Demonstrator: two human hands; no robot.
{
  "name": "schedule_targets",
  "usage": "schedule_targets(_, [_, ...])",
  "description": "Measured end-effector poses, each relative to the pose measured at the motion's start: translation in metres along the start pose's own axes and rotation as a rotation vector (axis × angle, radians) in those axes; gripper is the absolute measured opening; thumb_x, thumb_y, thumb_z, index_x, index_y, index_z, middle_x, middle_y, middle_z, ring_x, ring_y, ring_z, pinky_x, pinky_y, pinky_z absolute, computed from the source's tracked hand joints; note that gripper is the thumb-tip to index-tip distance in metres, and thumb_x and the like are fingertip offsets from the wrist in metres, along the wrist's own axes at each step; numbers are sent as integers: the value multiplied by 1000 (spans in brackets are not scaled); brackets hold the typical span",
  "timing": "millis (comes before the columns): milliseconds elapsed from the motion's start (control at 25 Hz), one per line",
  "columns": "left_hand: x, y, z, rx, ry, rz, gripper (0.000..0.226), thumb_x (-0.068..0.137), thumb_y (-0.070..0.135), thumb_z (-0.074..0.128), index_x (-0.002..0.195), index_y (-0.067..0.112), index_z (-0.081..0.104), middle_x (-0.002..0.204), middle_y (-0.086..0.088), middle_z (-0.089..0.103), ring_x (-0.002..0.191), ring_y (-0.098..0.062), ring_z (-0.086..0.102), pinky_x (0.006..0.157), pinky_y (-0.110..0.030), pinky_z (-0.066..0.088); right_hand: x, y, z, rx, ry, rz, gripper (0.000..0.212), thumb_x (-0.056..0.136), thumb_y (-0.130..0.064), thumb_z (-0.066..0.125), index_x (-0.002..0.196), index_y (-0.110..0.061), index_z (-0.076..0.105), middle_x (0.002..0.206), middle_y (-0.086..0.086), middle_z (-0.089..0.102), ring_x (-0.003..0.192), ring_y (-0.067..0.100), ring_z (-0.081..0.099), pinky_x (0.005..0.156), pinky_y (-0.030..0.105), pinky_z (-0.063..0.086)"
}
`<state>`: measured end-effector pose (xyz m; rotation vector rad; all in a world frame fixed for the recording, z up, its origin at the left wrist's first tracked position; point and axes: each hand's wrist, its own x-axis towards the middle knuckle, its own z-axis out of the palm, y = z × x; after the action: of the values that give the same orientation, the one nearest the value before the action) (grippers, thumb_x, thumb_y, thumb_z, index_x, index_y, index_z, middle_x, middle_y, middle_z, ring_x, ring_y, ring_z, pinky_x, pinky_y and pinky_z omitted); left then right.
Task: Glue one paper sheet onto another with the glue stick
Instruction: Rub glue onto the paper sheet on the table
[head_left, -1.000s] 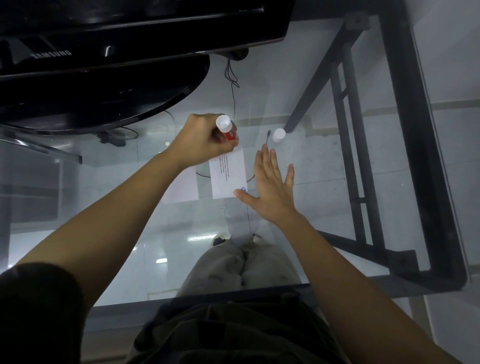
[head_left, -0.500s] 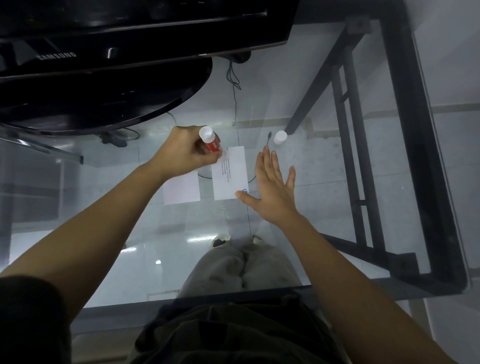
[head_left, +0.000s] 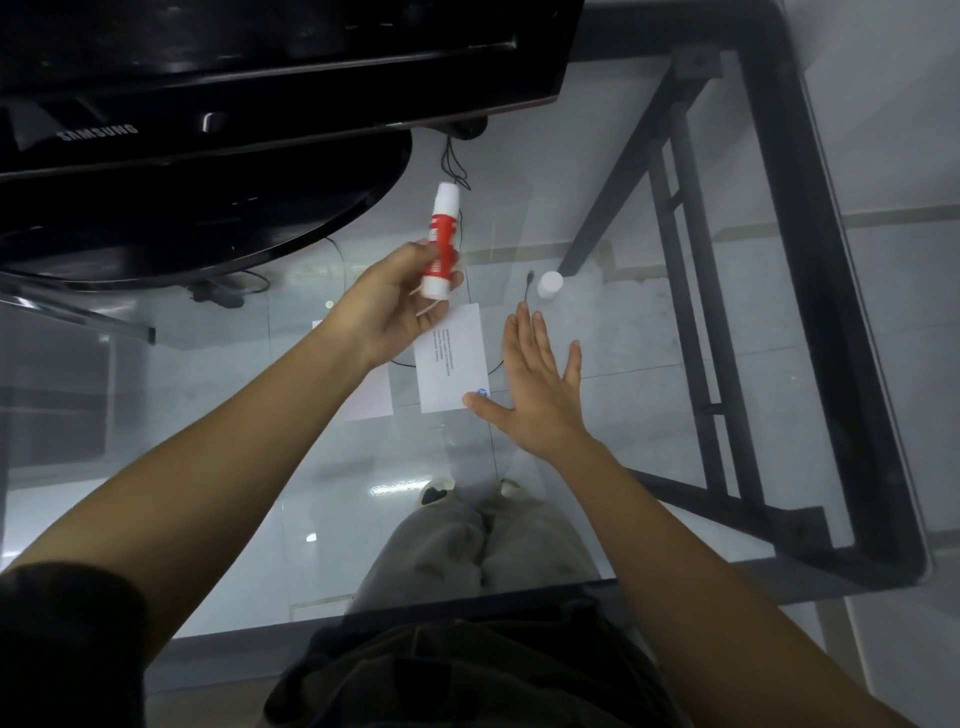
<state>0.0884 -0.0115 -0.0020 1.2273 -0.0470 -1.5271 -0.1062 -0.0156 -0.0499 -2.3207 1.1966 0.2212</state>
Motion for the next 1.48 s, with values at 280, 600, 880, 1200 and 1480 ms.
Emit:
schedule_targets(280, [30,11,37,1199,-71,601,38,76,18,76,108,9,56,105,-2,65,89,-9,62,72,1,42,2,1,2,-28,7,4,97,81,-68,39,144,-19,-15,154,0,-20,140,19,-20,102,47,-24])
schedule_targets(600, [48,9,42,1359,-98,632,45,78,18,74,118,10,53,119,-8,62,98,-11,55,78,-5,37,3,1,3,-36,14,6,97,80,-69,39,144,-19,-14,154,0,-20,141,19,-19,101,47,-24])
schedule_targets(880, [-3,8,-10,1509,35,600,39,82,23,69,117,12,58,105,-8,57,89,-15,53,80,-29,49,1,3,3,-2,28,-17,96,82,-67,39,144,-18,-14,155,1,-20,140,16,-21,102,45,-25])
schedule_targets(1200, [-25,-14,-34,1713,75,376,56,70,39,77,117,18,54,113,-6,49,111,-25,46,96,-43,37,2,3,6,1,23,-4,97,80,-69,40,144,-21,-15,154,-2,-20,129,6,-33,100,43,-27])
schedule_targets(1480, [-38,-27,-28,1287,37,342,38,73,18,76,98,20,47,93,4,56,85,-12,57,63,-12,43,0,2,3,35,39,-1,97,80,-67,43,145,-21,-11,155,-2,-17,138,11,-23,102,44,-24])
